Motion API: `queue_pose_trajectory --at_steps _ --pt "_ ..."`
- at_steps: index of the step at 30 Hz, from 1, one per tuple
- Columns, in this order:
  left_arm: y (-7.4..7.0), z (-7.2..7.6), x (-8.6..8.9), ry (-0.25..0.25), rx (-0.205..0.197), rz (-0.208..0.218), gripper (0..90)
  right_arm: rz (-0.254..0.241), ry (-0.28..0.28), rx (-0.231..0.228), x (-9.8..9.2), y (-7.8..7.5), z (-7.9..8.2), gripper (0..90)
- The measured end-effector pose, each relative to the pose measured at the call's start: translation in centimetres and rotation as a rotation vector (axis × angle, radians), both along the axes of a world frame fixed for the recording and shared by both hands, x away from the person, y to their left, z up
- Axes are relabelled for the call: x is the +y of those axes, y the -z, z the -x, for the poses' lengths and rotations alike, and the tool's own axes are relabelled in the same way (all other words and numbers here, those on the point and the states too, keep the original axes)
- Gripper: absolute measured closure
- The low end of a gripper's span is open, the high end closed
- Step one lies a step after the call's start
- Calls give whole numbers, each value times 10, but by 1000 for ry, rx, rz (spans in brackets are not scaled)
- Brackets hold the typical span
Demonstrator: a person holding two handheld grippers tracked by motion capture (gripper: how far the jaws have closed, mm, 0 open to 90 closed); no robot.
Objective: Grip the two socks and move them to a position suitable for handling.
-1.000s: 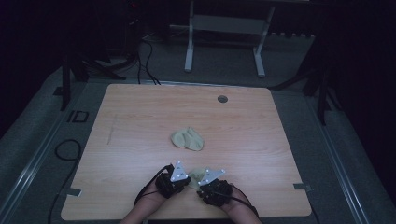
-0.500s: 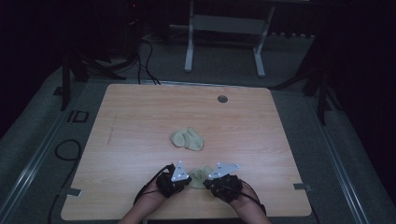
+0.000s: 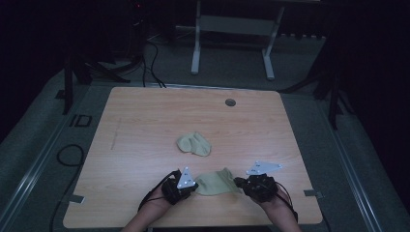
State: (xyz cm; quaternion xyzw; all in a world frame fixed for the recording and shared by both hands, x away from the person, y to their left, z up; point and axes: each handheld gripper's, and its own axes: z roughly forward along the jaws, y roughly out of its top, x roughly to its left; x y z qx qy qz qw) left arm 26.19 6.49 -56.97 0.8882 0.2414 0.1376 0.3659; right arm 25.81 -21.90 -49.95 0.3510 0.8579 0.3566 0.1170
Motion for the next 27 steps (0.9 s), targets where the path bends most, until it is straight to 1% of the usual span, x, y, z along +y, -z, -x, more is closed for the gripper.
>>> queue_pose_trajectory --at_steps 3,12,18,21,22,24,26,27 --pt "0 -1 0 8 6 -2 893 7 33 17 -10 6 -3 872" --pt "-1 -4 0 27 10 -8 893 34 100 79 -35 28 -6 872" --pt "-1 -7 3 48 23 4 891 49 131 102 -45 39 -6 874" --pt "-1 -8 3 60 27 10 890 51 126 123 -48 44 -3 874" --pt "-1 -8 2 64 33 17 890 55 122 122 -48 45 -3 875" --pt "0 -9 1 74 65 41 889 62 134 120 -51 47 -3 875" --pt "1 -7 -3 84 68 48 889 74 148 109 -55 48 -5 874" --pt "0 -6 -6 94 57 31 889 72 162 113 -57 49 -7 875"
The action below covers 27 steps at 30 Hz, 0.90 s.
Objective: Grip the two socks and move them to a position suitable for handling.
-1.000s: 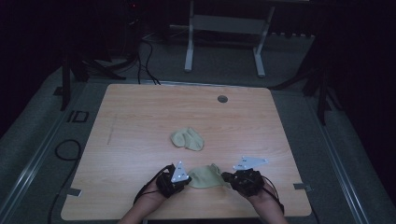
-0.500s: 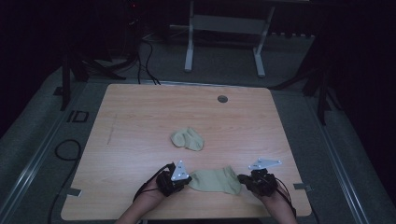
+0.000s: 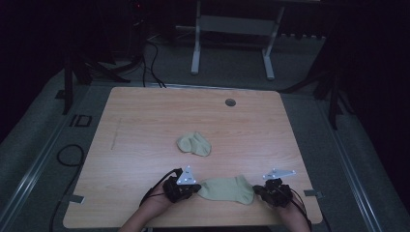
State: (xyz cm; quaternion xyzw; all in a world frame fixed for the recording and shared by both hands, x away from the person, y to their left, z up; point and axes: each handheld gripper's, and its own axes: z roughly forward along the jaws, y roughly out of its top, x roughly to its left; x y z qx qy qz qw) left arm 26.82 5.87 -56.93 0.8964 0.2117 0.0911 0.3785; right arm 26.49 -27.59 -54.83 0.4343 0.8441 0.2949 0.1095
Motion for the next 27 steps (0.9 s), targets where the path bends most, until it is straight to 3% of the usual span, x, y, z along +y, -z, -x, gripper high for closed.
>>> queue_pose_trajectory --at_steps 4,6,11,14,16,18,22,27 --pt "0 1 -5 5 -13 -8 884 -5 16 5 -6 3 -2 875" --pt "0 0 -5 -4 -13 -4 868 12 13 -2 -5 3 -1 875" --pt "0 -1 -5 -28 -14 7 822 -1 8 10 -6 2 2 857" --pt "-1 0 -4 -19 -18 18 698 -13 3 -1 -6 -2 1 755" --pt "-5 2 -2 -24 -20 53 560 -15 -3 -23 -5 -7 0 695" --pt "-10 5 0 -31 -36 69 497 -18 -12 -33 -3 -13 -3 646" --pt "-16 9 11 -56 -38 66 489 -9 -26 -54 8 -24 -13 573" --pt "-14 12 29 -112 -18 56 490 4 -69 -78 32 -33 -33 529"
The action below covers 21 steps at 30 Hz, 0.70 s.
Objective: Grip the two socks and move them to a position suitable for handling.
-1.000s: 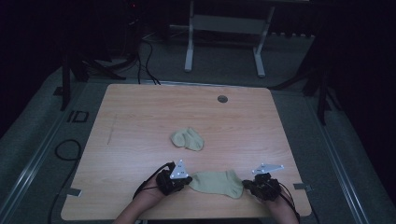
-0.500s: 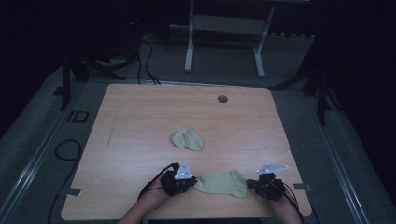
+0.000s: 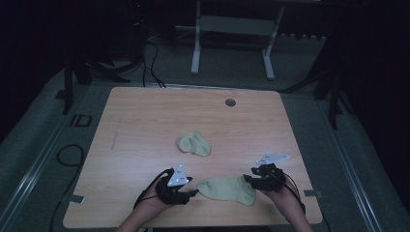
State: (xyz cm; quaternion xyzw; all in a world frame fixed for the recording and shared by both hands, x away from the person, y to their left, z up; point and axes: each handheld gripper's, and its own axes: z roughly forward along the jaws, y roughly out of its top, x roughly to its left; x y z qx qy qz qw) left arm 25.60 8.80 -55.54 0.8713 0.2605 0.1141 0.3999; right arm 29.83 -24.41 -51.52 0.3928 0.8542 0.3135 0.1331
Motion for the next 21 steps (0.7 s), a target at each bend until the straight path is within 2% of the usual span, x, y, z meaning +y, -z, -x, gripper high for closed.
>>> queue_pose_trajectory --at_steps 3,6,12,18,21 --pt "2 2 8 -16 1 -10 491 10 -30 -8 20 -4 -14 522" --pt "3 4 14 -26 5 -1 491 22 -60 -12 42 -8 -26 511" --pt "7 11 22 -30 16 -9 490 28 -122 -26 87 -11 -48 492" --pt "10 14 32 -48 24 -7 490 37 -169 -12 135 -13 -77 460" --pt "10 14 35 -64 19 1 489 63 -168 -11 158 -10 -89 452"
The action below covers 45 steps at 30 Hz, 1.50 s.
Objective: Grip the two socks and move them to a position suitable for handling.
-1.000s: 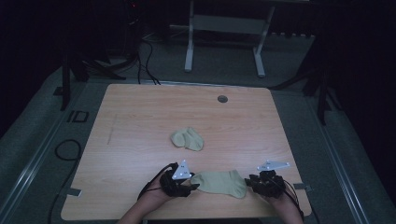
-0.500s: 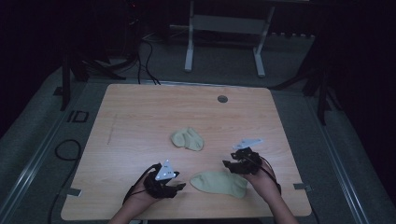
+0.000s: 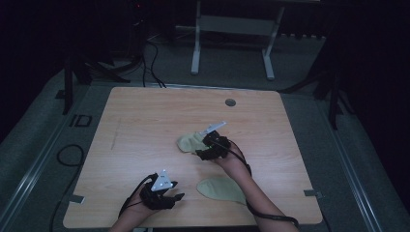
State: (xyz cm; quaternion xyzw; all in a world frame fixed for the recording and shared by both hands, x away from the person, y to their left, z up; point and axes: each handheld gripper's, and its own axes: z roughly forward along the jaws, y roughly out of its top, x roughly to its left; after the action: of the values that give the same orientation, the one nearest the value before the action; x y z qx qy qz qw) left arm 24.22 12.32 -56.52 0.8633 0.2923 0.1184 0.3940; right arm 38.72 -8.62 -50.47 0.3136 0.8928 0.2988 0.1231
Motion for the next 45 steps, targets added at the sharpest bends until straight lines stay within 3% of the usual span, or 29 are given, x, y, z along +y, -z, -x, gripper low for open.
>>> queue_pose_trajectory --at_steps 7,13,15,19,21,26,31,38,45 --pt "-1 -1 4 -11 -8 12 489 68 26 7 37 10 -29 428" --pt "0 0 4 -8 -7 14 489 119 87 29 51 28 -47 432" --pt "0 -1 4 -8 -6 13 489 160 87 34 54 36 -47 487" --pt "0 -1 2 -4 -2 21 488 128 84 51 55 39 -45 644" --pt "0 -1 1 -2 -6 20 489 139 70 40 57 39 -42 763" --pt "0 0 2 -2 -5 23 489 147 76 33 57 38 -41 830" --pt "-1 0 3 -5 -7 26 489 140 72 20 47 24 -37 835" --pt "0 0 2 -9 -6 26 488 116 101 -23 16 -5 -31 835" --pt "-1 1 1 -9 -10 29 488 111 148 -14 -22 -11 -23 835"
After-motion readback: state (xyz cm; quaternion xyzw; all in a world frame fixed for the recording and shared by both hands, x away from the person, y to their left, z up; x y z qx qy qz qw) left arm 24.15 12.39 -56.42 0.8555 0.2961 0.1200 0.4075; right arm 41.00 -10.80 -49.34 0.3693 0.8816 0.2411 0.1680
